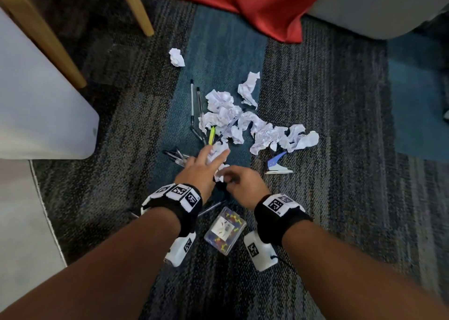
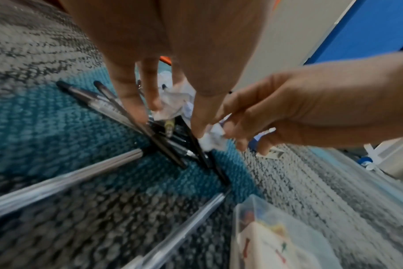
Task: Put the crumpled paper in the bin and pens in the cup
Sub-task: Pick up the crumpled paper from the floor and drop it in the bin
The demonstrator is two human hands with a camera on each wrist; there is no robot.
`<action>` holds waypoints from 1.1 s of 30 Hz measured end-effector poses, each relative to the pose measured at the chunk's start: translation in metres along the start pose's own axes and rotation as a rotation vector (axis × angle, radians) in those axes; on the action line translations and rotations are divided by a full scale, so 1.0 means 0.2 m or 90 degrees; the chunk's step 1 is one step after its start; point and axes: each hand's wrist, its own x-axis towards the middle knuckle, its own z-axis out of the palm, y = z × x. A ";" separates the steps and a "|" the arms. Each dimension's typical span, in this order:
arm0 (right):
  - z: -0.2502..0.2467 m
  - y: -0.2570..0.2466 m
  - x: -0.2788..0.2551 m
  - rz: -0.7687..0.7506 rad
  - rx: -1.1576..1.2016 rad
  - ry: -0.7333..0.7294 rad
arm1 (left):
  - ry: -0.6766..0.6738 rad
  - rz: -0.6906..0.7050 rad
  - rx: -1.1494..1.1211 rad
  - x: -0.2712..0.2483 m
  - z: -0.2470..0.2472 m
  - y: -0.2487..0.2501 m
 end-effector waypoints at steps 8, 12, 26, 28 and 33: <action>-0.02 0.00 0.07 0.017 -0.076 0.071 | -0.021 -0.061 0.012 -0.01 -0.01 -0.05; 0.03 -0.02 0.11 0.039 -0.168 -0.016 | -0.012 -0.048 0.003 -0.05 -0.16 -0.08; -0.19 -0.73 0.08 -0.134 0.231 0.129 | 0.165 0.092 0.018 -0.40 -1.11 -0.03; -0.22 -0.91 0.09 -0.194 0.258 0.141 | 0.235 0.097 0.020 -0.46 -1.22 0.00; -0.24 -1.31 0.10 -0.301 0.276 0.103 | 0.429 0.059 -0.068 -0.60 -1.44 -0.12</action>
